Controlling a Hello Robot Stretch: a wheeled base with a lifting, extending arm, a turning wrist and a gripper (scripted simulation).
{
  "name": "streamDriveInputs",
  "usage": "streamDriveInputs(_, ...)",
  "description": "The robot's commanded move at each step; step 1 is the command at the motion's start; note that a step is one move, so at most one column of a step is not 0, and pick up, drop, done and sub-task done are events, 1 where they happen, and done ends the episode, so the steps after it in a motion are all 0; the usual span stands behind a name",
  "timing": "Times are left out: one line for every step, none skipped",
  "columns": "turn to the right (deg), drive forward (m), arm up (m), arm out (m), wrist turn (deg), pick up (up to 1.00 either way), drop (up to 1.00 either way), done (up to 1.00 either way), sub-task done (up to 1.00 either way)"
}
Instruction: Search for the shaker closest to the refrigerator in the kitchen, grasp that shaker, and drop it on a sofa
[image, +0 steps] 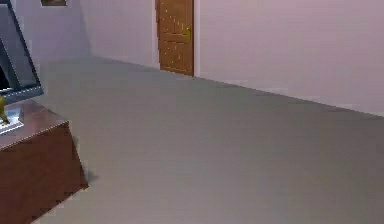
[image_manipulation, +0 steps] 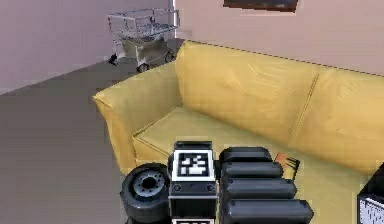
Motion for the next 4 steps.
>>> streamDriveInputs(-45.0, 0.0, 0.0, 0.0, 0.0, 0.0, 0.0, 0.0, 0.0)
streamDriveInputs(-18.0, 0.0, 0.0, 0.0, 0.0, 0.0, 0.0, 0.0, 0.0)
streamDriveInputs(45.0, 0.0, 0.0, 0.0, 0.0, 0.0, 0.0, 0.0, 0.0)
streamDriveInputs(45.0, 0.0, 0.0, 0.0, 0.0, 0.0, 0.0, 0.0, 0.0)
